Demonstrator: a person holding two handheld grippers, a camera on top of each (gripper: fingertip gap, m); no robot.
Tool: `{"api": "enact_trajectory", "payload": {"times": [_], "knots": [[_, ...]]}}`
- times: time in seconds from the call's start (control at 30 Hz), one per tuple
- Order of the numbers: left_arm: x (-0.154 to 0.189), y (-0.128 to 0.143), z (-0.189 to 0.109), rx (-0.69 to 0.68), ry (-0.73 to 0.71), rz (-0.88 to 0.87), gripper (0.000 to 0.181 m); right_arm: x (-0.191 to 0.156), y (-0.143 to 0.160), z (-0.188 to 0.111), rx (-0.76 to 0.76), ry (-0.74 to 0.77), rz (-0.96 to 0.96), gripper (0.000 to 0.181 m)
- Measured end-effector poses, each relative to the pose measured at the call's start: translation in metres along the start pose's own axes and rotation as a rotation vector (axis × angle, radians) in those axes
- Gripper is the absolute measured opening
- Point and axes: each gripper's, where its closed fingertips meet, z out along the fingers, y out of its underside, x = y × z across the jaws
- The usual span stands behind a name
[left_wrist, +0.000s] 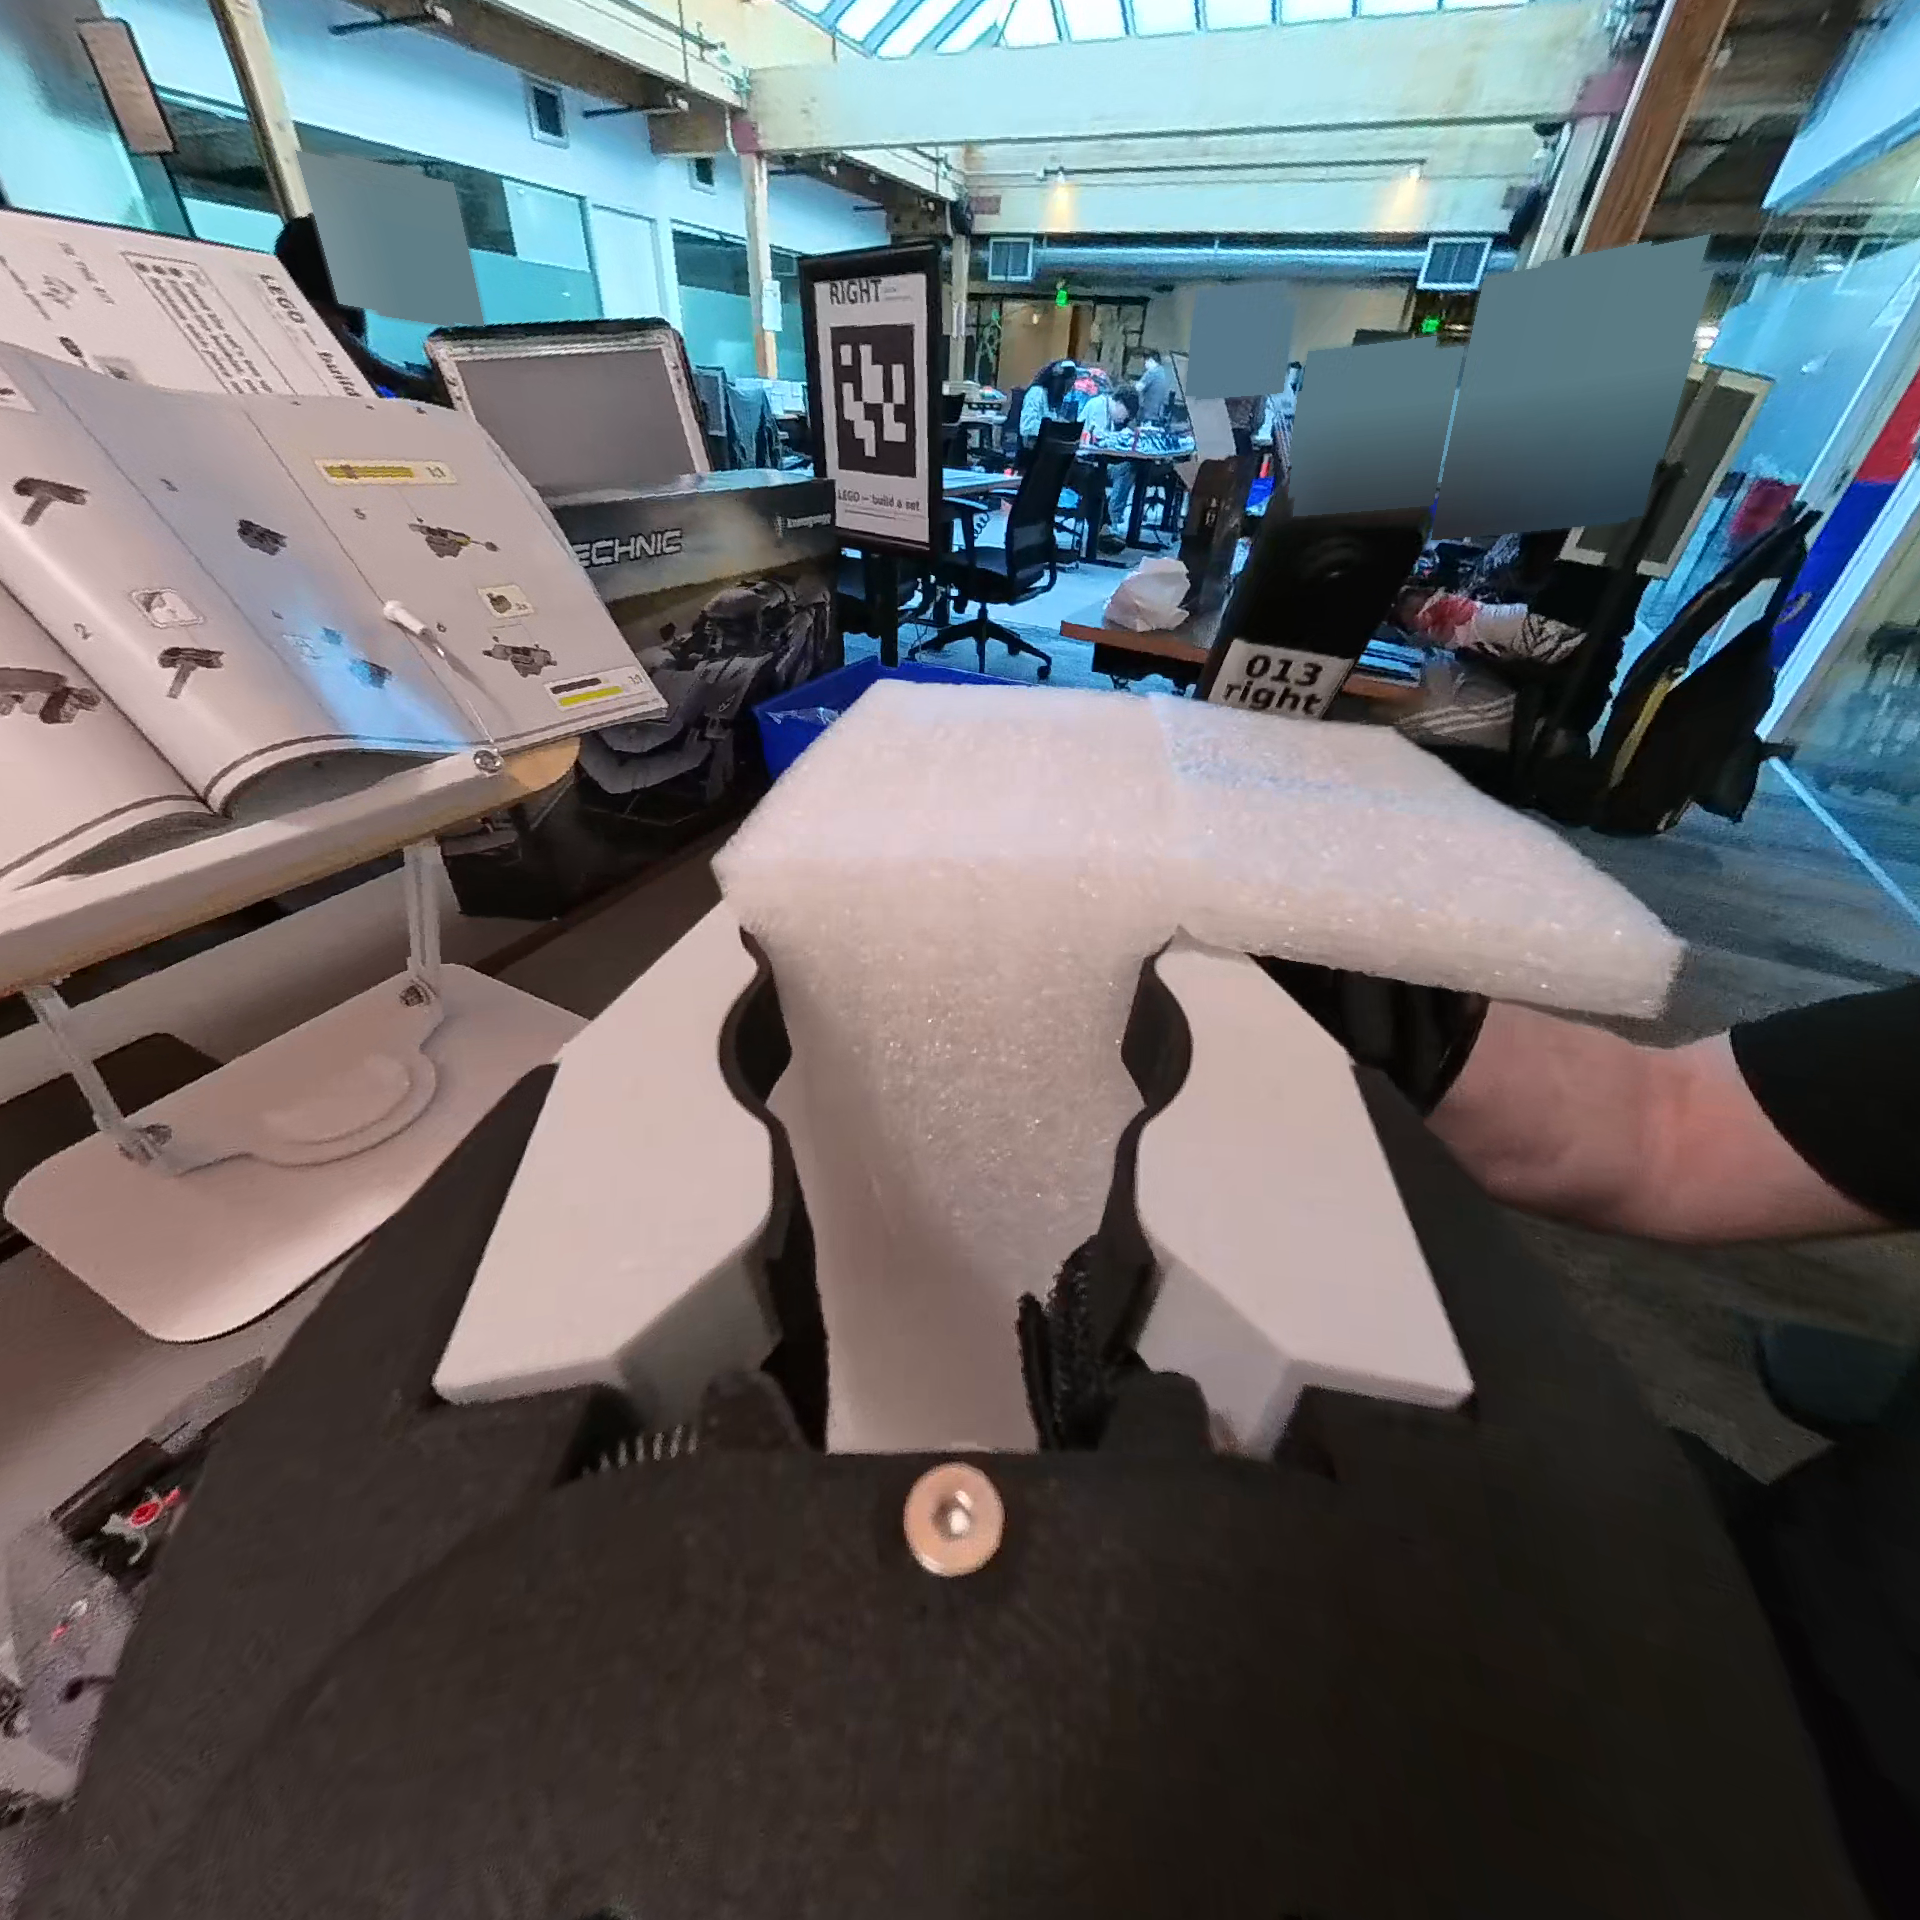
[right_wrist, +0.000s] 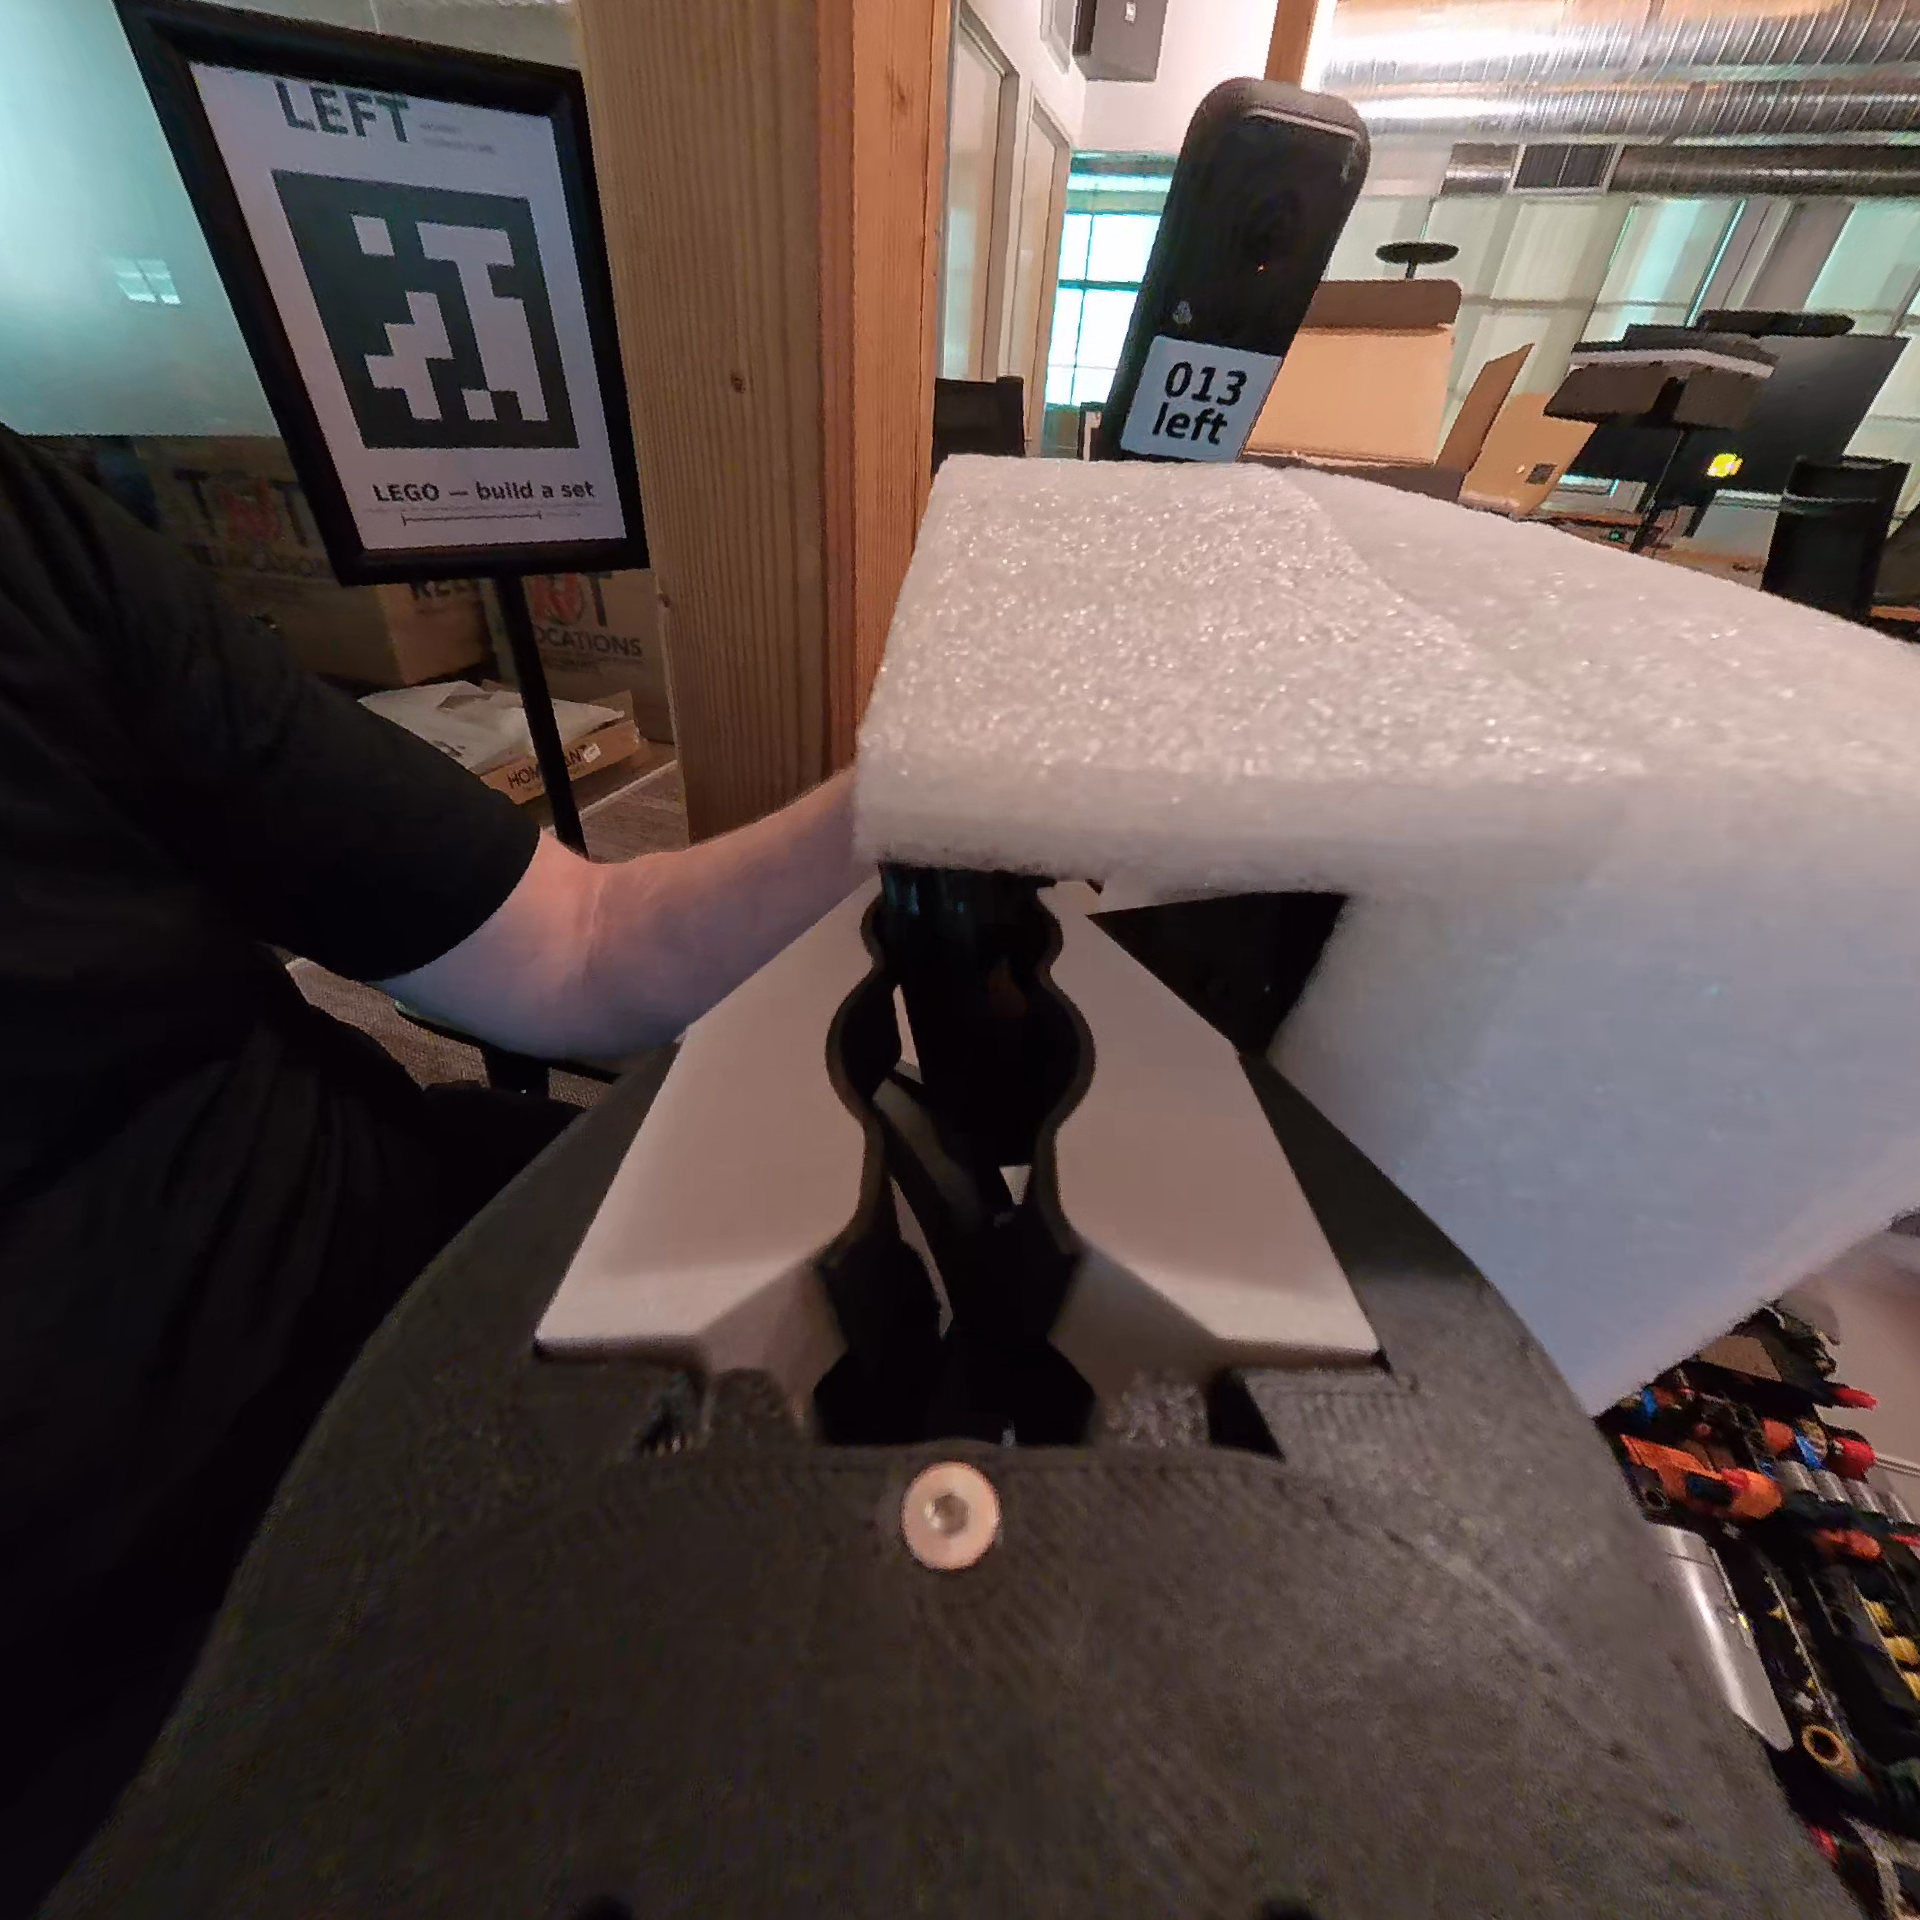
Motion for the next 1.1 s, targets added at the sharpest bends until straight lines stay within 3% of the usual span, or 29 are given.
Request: {"api": "enact_trajectory", "payload": {"times": [0.27,0.77,0.87,0.97,1.03,1.1], "knots": [[-0.002,0.001,-0.006,0.059,0.031,-0.036,0.060,-0.003,-0.005,0.005,0.004,-0.018,-0.024,0.016],[0.003,0.008,-0.006,-0.006,0.138,0.043,0.057,-0.007,-0.004,-0.011,0.042,-0.127,0.028,0.016],[0.002,0.007,-0.004,-0.011,0.141,0.018,0.067,-0.004,-0.003,-0.008,0.040,-0.103,0.025,0.017],[0.005,0.010,-0.008,-0.023,0.017,0.042,0.079,-0.002,-0.004,-0.007,0.043,-0.109,0.041,0.017],[0.008,0.019,-0.014,-0.021,-0.077,0.055,0.102,0.001,-0.004,-0.006,0.046,-0.103,0.057,0.017],[0.009,0.037,-0.021,-0.031,-0.132,0.045,0.103,0.004,-0.005,-0.007,0.049,-0.089,0.070,0.017]]}}
